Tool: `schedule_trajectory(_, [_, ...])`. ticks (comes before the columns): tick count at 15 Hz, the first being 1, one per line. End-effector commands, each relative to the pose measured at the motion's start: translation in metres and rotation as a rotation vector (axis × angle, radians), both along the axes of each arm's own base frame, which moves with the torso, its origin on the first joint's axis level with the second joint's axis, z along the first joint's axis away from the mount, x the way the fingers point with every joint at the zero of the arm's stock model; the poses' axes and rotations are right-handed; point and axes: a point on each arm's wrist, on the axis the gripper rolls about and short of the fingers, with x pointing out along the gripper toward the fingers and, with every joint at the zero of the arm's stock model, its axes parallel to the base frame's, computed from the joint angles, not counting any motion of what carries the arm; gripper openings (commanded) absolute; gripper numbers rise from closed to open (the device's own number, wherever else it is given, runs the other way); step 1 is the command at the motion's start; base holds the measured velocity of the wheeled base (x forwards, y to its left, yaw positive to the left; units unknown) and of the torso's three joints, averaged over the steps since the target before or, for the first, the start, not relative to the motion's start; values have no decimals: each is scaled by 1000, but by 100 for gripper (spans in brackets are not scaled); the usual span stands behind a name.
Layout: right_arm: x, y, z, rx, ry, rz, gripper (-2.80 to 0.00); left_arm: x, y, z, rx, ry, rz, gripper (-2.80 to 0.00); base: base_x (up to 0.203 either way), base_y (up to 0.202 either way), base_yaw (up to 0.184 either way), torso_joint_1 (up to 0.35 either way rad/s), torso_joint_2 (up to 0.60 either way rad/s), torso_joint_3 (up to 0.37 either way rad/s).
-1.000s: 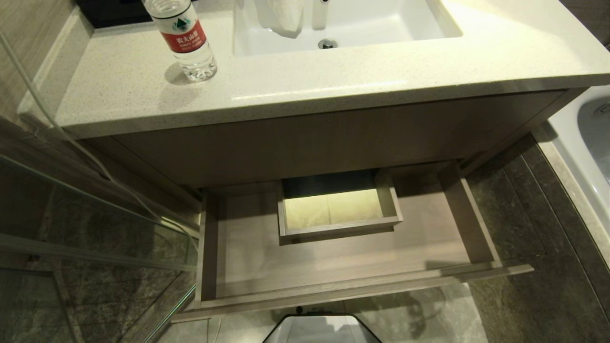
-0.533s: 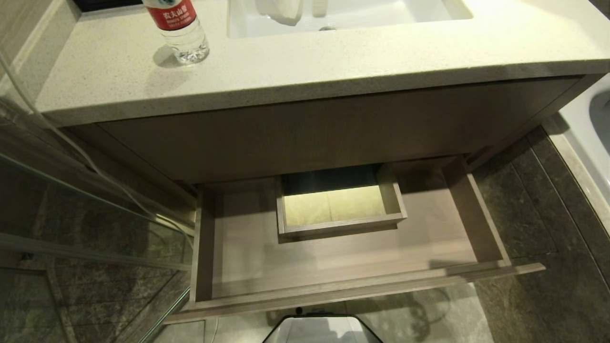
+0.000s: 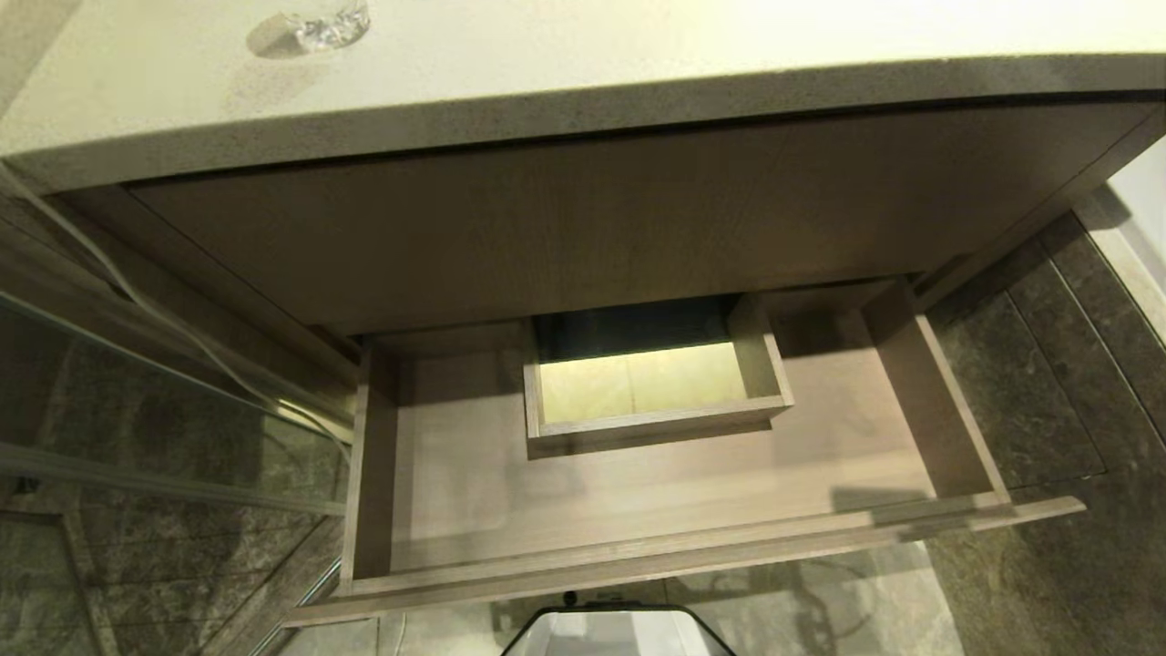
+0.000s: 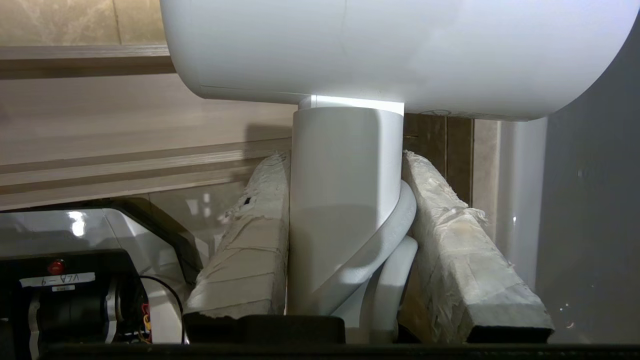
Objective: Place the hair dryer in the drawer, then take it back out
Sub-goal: Put it into the drawer
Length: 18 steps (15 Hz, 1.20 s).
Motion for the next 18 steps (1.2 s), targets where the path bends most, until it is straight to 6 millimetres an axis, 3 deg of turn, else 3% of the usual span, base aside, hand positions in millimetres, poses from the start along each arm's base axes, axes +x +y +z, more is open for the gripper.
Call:
schedule_trajectory(1, [0, 0, -2, -1, 7, -1, -280, 0, 0, 0, -1, 1, 1, -280, 0, 0, 0, -315, 535, 236])
schedule_trajectory(10, [2, 0, -6, 0, 21, -1, -280, 0, 0, 0, -1, 0, 1, -280, 0, 0, 0, -308, 518, 204])
schedule_trajectory(14, [5, 0, -11, 2, 58, -2, -280, 0, 0, 0, -1, 0, 1, -280, 0, 0, 0, -113, 191, 60])
schedule_trajectory(18, [31, 0, -27, 18, 170, 21, -280, 0, 0, 0, -1, 0, 1, -280, 0, 0, 0, -10, 18, 9])
